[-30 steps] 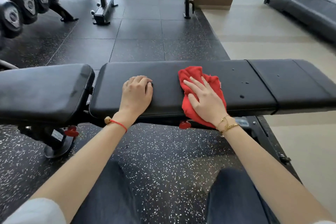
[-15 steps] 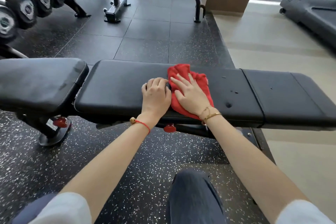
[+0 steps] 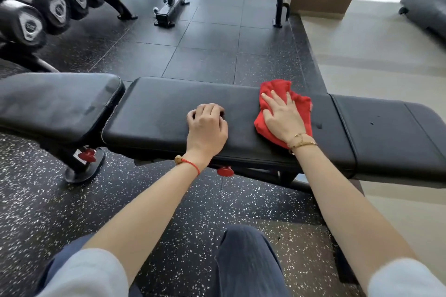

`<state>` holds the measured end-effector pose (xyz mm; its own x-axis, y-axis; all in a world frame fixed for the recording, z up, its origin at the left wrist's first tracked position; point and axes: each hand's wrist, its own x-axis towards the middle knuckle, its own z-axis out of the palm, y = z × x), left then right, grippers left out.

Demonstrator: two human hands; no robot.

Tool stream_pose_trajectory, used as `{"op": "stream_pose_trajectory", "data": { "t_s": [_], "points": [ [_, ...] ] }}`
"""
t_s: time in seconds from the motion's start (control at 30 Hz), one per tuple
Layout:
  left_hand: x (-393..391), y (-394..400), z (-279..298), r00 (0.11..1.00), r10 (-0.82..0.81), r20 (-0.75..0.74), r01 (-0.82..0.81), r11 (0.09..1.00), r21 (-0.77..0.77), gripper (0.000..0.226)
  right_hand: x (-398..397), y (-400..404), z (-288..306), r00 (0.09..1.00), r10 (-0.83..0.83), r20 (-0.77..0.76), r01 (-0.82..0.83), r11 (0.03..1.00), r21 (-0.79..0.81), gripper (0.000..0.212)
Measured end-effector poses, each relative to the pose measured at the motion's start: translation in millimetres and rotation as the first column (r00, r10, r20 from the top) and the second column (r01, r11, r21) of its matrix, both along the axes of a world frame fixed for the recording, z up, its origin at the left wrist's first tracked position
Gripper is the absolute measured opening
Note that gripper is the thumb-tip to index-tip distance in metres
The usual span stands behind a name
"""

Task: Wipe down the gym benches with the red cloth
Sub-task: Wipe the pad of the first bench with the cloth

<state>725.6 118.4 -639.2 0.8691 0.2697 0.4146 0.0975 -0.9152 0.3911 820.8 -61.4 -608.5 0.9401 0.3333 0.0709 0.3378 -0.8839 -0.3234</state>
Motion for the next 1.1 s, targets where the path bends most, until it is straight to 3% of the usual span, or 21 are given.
{"op": "stream_pose_trajectory", "data": {
  "t_s": [0.23, 0.43, 0.57, 0.77, 0.93, 1.1],
  "points": [
    [1, 0, -1, 1.0, 0.01, 0.029, -0.01, 1.0, -0.009, 0.021, -50, -14, -7, 0.967, 0.244, 0.077, -0.25, 0.965, 0.075, 0.051],
    [0, -1, -2, 0.999, 0.0, 0.034, 0.0, 1.0, -0.017, 0.023, -44, -74, -9, 0.996, 0.066, 0.057, -0.071, 0.993, 0.092, 0.05],
    [-1, -2, -1, 0.999, 0.007, 0.033, -0.006, 0.999, -0.037, 0.023, -8, -66, -3, 1.0, -0.027, -0.016, 0.028, 0.999, 0.021, 0.051],
    [-2, -1, 0, 0.999, 0.006, 0.045, -0.003, 0.998, -0.06, 0.025, -10, -18, -3, 0.991, 0.129, -0.023, -0.129, 0.992, -0.003, 0.053],
    [-3, -1, 3, 0.999, -0.007, 0.035, 0.009, 0.998, -0.06, 0.026, -38, -30, -4, 0.956, 0.293, 0.012, -0.293, 0.953, 0.072, 0.051],
    [-2, 0, 3, 1.0, -0.006, 0.025, 0.007, 0.999, -0.051, 0.026, -36, -73, -7, 0.982, 0.167, 0.083, -0.176, 0.979, 0.101, 0.049]
  ]
}}
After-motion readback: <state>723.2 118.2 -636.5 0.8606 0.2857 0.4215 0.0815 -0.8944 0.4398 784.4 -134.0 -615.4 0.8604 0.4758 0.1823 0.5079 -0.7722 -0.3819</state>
